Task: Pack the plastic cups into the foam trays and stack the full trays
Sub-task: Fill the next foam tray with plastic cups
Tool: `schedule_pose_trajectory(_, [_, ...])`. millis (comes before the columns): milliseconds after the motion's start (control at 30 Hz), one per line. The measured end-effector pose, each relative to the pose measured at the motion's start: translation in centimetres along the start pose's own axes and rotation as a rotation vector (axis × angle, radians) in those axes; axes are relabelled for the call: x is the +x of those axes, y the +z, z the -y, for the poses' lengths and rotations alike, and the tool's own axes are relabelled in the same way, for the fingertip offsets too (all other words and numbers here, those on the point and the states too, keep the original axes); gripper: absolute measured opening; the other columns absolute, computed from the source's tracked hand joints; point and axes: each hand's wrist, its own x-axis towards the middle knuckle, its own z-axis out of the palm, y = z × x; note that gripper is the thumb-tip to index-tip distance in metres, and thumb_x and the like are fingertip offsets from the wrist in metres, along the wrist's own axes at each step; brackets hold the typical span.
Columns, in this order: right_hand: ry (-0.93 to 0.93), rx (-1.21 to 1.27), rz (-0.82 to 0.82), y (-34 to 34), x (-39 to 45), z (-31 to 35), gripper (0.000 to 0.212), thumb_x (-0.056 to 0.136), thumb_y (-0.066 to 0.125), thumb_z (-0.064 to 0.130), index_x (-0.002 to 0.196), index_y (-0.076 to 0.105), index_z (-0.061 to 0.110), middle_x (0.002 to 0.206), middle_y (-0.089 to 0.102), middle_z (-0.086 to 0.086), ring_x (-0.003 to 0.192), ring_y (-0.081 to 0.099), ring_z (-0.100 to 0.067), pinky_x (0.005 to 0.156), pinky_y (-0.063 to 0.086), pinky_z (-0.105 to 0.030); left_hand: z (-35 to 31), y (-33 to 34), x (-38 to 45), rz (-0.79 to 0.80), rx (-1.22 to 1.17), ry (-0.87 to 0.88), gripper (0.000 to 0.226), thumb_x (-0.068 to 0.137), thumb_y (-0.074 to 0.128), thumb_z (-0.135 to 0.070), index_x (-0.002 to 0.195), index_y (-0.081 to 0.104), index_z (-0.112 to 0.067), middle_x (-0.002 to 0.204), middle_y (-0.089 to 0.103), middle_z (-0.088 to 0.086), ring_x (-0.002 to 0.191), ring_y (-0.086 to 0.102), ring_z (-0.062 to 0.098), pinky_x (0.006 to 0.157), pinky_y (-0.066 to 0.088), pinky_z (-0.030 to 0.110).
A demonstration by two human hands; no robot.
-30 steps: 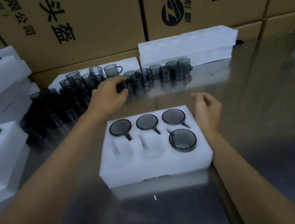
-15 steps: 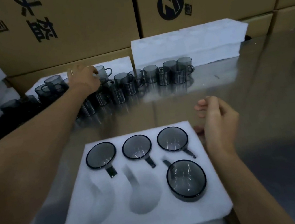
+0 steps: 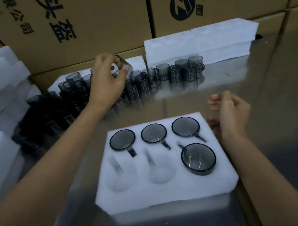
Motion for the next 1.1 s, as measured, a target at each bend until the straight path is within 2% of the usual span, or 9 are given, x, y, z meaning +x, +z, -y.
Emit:
schedule_pose_trajectory(67, [0.020,-0.061,0.063,-0.1,-0.6,0.5,0.024,0.091,0.049,0.017,0.080,0.069,0.014,0.083,0.070,-0.006,0.063,0.058,-0.008,0.049,0.045,-0.027,-2.2,-1.6,-2.3,-0.001,-0.031,0.006,0.020,0.091,0.067,-0.034,0.091,0.052,-0.021,0.104,0.051,-0.008,0.095,0.054,0.009,0.080,0.042,0.013])
schedule_pose_trajectory(133, [0.003,-0.087,0.159,-0.2,-1.5,1.9,0.019,0.093,0.052,0.017,0.089,0.071,0.014,0.088,0.073,-0.002,0.079,0.062,-0.012,0.060,0.049,-0.029,-4.2,-3.1,-4.8,-0.013,-0.086,-0.040,0.030,0.085,0.073,-0.040,0.095,0.048,-0.027,0.097,0.056,-0.011,0.084,0.055,0.004,0.069,0.043,0.015])
schedule_pose_trajectory(233, [-0.160,-0.077,0.311,-0.1,-4.0,5.1,0.014,0.090,0.058,0.021,0.093,0.072,0.020,0.093,0.075,0.003,0.088,0.066,-0.006,0.081,0.051,-0.023,-6.4,-4.7,-8.7,-0.001,-0.131,-0.090,0.046,0.077,0.080,-0.043,0.103,0.043,-0.034,0.101,0.057,-0.017,0.093,0.057,0.005,0.075,0.047,0.021])
schedule_pose_trajectory(333, [-0.255,-0.094,0.556,0.2,-7.7,7.8,0.024,0.083,0.062,0.026,0.105,0.072,0.021,0.102,0.076,0.004,0.094,0.069,-0.005,0.087,0.053,-0.022,-8.0,-5.4,-12.2,-0.004,-0.106,-0.024,0.056,0.074,0.084,-0.039,0.111,0.041,-0.036,0.108,0.050,-0.021,0.103,0.052,0.000,0.085,0.043,0.015])
schedule_pose_trajectory(467, [-0.289,-0.249,0.803,0.7,-11.9,8.0,0.025,0.091,0.070,0.024,0.115,0.068,0.027,0.112,0.071,0.009,0.105,0.065,0.000,0.090,0.052,-0.022,-9.5,-5.7,-14.8,-0.057,-0.137,0.118,0.062,0.073,0.086,-0.027,0.119,0.045,-0.023,0.113,0.045,-0.007,0.105,0.049,-0.002,0.087,0.042,0.009])
schedule_pose_trajectory(667, [-0.234,-0.160,0.748,0.2,-13.9,7.0,0.021,0.088,0.067,-0.001,0.098,0.074,0.017,0.089,0.076,0.008,0.078,0.069,-0.001,0.061,0.052,-0.015,-10.5,-6.0,-16.4,-0.018,-0.168,0.134,0.066,0.070,0.089,-0.030,0.120,0.051,-0.012,0.114,0.047,-0.003,0.105,0.051,-0.001,0.087,0.043,0.011])
schedule_pose_trajectory(800, [-0.257,-0.216,0.772,-0.2,-14.1,7.0,0.023,0.085,0.068,-0.004,0.094,0.074,0.017,0.092,0.076,0.003,0.081,0.069,-0.013,0.073,0.056,-0.023,-10.4,-6.5,-17.0,0.065,-0.232,0.057,0.071,0.064,0.091,-0.036,0.121,0.052,-0.018,0.115,0.049,-0.009,0.109,0.055,0.008,0.087,0.049,0.023])
schedule_pose_trajectory(933, [-0.275,-0.217,0.817,-0.1,-14.1,7.0,0.029,0.084,0.065,-0.009,0.096,0.071,0.017,0.093,0.074,0.007,0.074,0.066,-0.004,0.071,0.051,-0.015,-10.2,-7.0,-17.0,0.102,-0.228,0.038,0.069,0.064,0.091,-0.034,0.121,0.054,-0.020,0.117,0.052,-0.011,0.111,0.054,0.004,0.087,0.041,0.010])
schedule_pose_trajectory(1100, [-0.292,-0.216,0.821,-0.4,-13.7,7.0,0.031,0.083,0.064,-0.011,0.100,0.072,0.013,0.095,0.074,0.005,0.075,0.067,-0.005,0.072,0.050,-0.013,-10.4,-7.4,-17.0,0.157,-0.241,-0.004,0.068,0.064,0.092,-0.027,0.119,0.051,-0.026,0.118,0.056,-0.012,0.112,0.053,-0.003,0.088,0.039,0.006])
